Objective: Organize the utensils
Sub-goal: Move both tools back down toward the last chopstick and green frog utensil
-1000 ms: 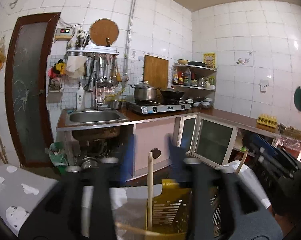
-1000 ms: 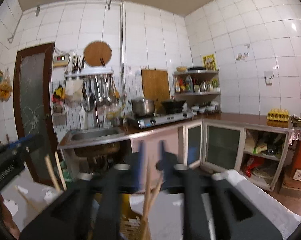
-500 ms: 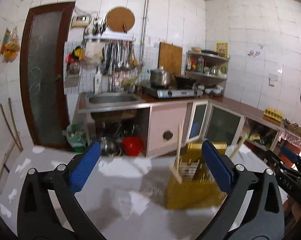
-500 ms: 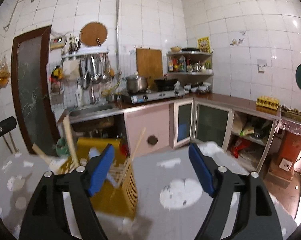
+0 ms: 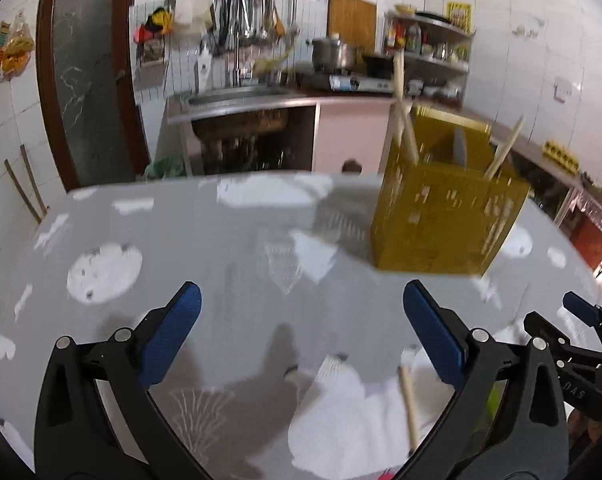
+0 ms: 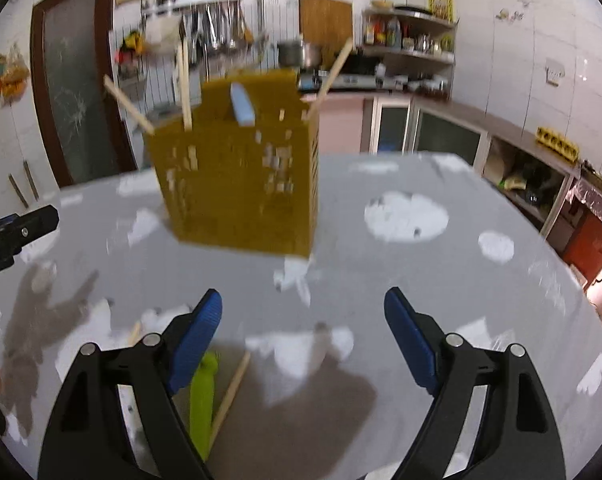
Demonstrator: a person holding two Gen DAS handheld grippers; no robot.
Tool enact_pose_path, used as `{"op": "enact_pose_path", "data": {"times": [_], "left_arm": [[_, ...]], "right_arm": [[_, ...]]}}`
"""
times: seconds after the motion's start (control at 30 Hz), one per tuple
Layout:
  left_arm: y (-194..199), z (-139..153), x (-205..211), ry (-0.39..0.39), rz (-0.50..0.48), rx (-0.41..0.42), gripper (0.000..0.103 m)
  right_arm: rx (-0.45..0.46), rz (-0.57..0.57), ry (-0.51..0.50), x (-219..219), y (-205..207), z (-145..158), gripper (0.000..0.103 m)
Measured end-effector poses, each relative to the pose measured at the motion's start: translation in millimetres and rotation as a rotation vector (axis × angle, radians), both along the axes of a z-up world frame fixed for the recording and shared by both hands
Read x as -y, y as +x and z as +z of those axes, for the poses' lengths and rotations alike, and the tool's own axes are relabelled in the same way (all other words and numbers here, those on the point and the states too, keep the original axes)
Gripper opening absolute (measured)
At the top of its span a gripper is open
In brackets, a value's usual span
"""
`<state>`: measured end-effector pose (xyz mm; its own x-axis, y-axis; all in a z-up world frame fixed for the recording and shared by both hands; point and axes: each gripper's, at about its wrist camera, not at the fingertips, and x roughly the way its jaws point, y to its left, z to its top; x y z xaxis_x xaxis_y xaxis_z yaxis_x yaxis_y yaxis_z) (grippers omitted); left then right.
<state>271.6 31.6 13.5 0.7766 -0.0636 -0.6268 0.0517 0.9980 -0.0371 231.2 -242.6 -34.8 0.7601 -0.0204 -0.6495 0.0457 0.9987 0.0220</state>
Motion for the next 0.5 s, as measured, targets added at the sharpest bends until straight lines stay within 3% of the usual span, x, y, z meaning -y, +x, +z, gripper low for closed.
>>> {"op": "enact_pose_path", "data": {"times": [0.2,0.5], "left_arm": [[-4.6,-30.5,7.8,0.010,-0.007,-0.088,0.098],[-8.1,-46.6,20.5,0.018,-0.019,-0.135,0.098]], "right_arm": [[-0.087,-0.022,0.023,0.0,4.9,-16.0,0.079],[-0.181,0.000,0.117,-8.3,17.0,-30.5,0.045]]}}
